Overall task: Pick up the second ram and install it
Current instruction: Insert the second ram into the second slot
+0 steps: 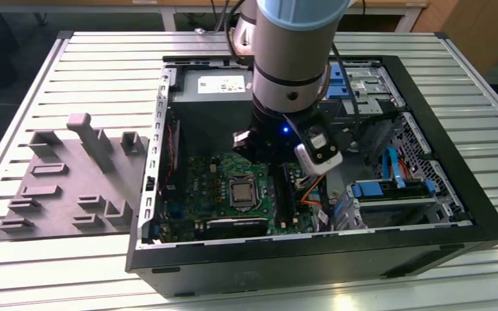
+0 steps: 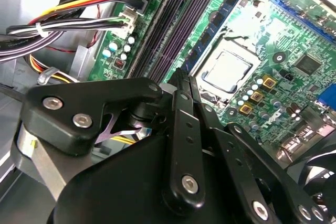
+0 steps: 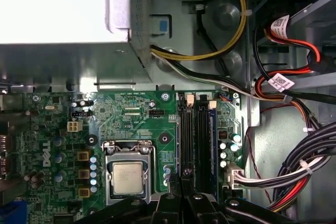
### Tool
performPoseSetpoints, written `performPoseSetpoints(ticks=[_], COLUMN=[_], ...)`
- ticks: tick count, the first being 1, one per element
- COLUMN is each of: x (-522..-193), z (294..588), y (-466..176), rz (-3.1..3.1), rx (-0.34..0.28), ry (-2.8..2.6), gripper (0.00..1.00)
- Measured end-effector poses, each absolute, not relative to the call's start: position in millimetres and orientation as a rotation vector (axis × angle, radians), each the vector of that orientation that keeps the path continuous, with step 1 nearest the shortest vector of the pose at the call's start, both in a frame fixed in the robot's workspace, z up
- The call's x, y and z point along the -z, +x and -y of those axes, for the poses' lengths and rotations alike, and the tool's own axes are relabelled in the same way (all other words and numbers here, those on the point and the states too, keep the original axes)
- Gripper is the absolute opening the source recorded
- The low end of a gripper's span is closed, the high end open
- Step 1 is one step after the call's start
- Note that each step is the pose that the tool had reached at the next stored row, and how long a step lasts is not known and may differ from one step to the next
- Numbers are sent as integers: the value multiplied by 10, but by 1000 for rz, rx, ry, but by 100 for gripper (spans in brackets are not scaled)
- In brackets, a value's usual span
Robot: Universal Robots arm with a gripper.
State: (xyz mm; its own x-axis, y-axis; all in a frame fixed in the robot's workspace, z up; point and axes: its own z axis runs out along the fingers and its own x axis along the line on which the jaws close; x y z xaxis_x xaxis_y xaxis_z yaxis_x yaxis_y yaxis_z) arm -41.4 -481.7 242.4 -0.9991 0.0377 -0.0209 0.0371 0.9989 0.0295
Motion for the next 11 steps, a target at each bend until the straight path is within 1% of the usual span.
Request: performPoseSetpoints(ticks=[11], x=[-2405], z=[4817], y=[-387], rz=[-3119], rx=[-45], ry=[57], gripper=[12])
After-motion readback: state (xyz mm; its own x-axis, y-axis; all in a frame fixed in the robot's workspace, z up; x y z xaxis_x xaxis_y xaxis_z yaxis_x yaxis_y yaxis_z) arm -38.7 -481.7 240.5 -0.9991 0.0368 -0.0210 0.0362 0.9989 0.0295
